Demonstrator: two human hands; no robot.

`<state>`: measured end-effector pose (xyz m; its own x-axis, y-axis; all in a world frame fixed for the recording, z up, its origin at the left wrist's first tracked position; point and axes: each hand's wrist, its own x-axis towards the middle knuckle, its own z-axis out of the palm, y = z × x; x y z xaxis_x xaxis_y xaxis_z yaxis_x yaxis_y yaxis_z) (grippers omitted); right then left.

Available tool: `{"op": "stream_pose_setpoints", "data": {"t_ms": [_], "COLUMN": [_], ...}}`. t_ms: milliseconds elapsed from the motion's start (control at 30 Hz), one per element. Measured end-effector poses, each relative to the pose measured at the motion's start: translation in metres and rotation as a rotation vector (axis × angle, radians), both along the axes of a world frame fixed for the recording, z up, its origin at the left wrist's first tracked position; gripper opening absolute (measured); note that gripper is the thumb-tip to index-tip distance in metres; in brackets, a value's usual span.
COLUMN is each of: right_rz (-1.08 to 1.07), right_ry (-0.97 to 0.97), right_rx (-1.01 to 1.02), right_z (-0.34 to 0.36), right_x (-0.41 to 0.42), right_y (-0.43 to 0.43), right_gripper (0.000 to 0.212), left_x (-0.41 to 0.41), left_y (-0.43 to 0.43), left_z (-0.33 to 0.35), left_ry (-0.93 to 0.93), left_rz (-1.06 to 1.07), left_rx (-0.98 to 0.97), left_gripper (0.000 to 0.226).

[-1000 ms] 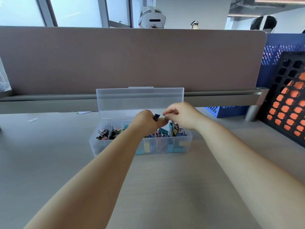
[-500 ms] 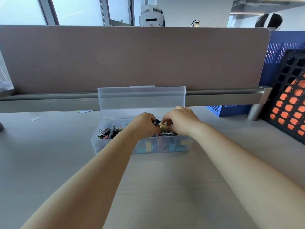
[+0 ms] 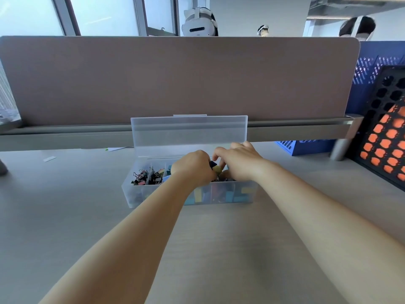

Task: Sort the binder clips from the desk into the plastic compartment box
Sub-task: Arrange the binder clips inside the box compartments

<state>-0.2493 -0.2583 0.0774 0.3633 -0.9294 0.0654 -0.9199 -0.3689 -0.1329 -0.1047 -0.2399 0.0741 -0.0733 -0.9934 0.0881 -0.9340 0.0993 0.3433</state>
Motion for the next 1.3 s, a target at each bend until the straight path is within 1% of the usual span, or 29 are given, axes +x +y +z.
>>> {"op": "stream_pose_setpoints", "data": {"t_ms": [100,233,333,400,500,567,700,767,833,867,900,933,967,1033,1067,1133,1167,1233,1300], "right_rz": [-0.002,0.042,0.034,0.03,0.036,0.039,0.024,0.035,0.043,0.038,0.029,0.015,0.006,0.022,0.034,0.058,0.063,0.069,0.059], "right_ry": [-0.01,-0.096,-0.127,-0.142,-0.138,-0.113,-0.058,0.038,0.133,0.144,0.108,-0.008,-0.195,-0.589,-0.695,-0.81,-0.844,-0.885,-0.917], "right_rx": [0.0,-0.088,-0.118,-0.116,-0.126,-0.142,-0.151,-0.189,-0.241,-0.274,-0.289,-0.262,-0.183,0.044,0.143,0.292,0.327,0.337,0.305], "right_z": [0.004,0.008,0.01,0.01,0.01,0.009,0.001,-0.001,0.001,0.001,0.004,0.007,0.013,0.022,0.025,0.027,0.027,0.026,0.024], "right_x": [0.0,0.0,-0.004,-0.007,-0.011,-0.012,-0.008,-0.007,-0.005,-0.004,-0.002,0.0,0.003,0.008,0.01,0.014,0.016,0.019,0.019], "right_y": [0.002,0.006,0.009,0.011,0.013,0.013,0.007,0.006,0.007,0.007,0.009,0.011,0.014,0.019,0.021,0.023,0.024,0.023,0.02], "right_gripper": [0.039,0.035,0.035,0.032,0.019,0.014,0.017,0.016,0.015,0.016,0.017,0.016,0.017,0.02,0.022,0.025,0.027,0.03,0.024], "left_x": [0.001,0.004,0.001,-0.001,-0.002,-0.002,0.002,0.006,0.011,0.014,0.016,0.018,0.019,0.019,0.018,0.017,0.017,0.018,0.02], "left_y": [-0.001,-0.006,-0.009,-0.011,-0.012,-0.01,-0.008,-0.006,-0.004,-0.003,-0.004,-0.004,-0.004,-0.004,-0.003,-0.001,0.0,0.001,0.002], "left_z": [-0.001,0.002,0.003,0.001,-0.001,0.0,0.007,0.011,0.015,0.016,0.018,0.02,0.022,0.027,0.03,0.034,0.035,0.034,0.031], "left_ry": [-0.025,0.042,0.08,0.135,0.256,0.313,0.435,0.47,0.529,0.575,0.621,0.664,0.708,0.829,0.905,1.028,1.064,1.073,1.055], "left_rz": [0.045,0.092,0.099,0.089,0.043,0.016,0.001,-0.014,-0.003,0.015,0.038,0.058,0.073,0.092,0.099,0.091,0.081,0.06,0.046], "left_rx": [-0.033,-0.041,-0.016,0.028,0.106,0.11,0.084,0.095,0.134,0.167,0.206,0.251,0.299,0.399,0.44,0.472,0.464,0.433,0.417], "left_gripper": [0.026,0.024,0.022,0.025,0.03,0.034,0.036,0.034,0.039,0.042,0.043,0.044,0.044,0.042,0.04,0.04,0.042,0.043,0.04]}}
